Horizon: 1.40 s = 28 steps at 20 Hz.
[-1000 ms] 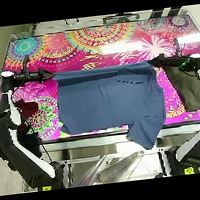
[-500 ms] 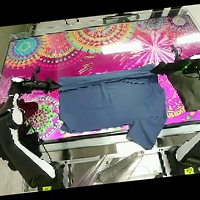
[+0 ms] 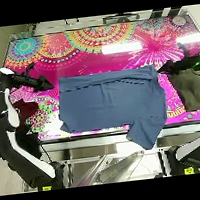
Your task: Fold the shirts.
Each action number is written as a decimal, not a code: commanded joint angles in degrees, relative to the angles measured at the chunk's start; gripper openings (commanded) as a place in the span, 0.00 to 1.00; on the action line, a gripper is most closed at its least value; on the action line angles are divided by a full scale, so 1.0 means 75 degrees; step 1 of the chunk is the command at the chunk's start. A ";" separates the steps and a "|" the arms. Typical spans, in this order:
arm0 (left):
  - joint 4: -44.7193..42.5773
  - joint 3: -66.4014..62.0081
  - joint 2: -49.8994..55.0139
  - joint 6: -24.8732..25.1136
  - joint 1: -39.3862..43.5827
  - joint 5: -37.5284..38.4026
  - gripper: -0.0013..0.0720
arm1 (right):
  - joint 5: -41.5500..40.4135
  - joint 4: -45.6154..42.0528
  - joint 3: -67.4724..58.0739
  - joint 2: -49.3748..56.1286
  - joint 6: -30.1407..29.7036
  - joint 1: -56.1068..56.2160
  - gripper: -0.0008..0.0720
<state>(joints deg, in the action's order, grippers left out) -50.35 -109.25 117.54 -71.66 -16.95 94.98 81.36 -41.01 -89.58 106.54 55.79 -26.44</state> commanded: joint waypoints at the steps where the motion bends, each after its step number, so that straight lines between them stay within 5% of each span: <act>1: -0.0562 0.1370 -0.1364 0.0061 -0.0079 0.0472 0.19 | 0.0379 -0.0743 0.1061 -0.1603 0.0044 -0.0391 0.33; 3: -0.0560 0.3305 -0.2465 0.0734 -0.0175 0.0219 0.19 | 0.0248 -0.0944 0.2349 -0.2699 -0.0216 -0.0731 0.34; 4: -0.0557 0.4249 -0.2935 0.1055 -0.0251 -0.0015 0.20 | 0.0070 -0.1055 0.3010 -0.3241 -0.0239 -0.0997 0.45; 7: -0.0551 0.6656 -0.3955 0.1853 -0.0527 -0.0775 0.34 | -0.0600 -0.1052 0.4995 -0.4654 0.0003 -0.1955 0.53; 9: -0.0548 0.7603 -0.4272 0.2055 -0.0731 -0.1244 0.34 | -0.0670 -0.1093 0.6111 -0.5187 0.0493 -0.2346 0.79; 14: -0.0536 0.8192 -0.4436 0.2101 -0.0935 -0.1676 0.34 | -0.0708 -0.2124 0.8134 -0.5502 0.2515 -0.2445 0.79; 22: -0.0545 0.8183 -0.4436 0.2151 -0.0629 -0.1690 0.34 | -0.1798 -0.1792 0.9565 -0.5374 0.2259 -0.1393 0.79; 28: -0.0577 0.8311 -0.4436 0.2343 -0.0632 -0.1915 0.34 | -0.1938 0.0184 0.9562 -0.5333 0.0962 -0.0729 0.79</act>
<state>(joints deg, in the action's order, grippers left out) -54.57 -47.59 84.29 -55.33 -21.74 82.13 72.75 -46.57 -18.13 66.46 67.61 -33.71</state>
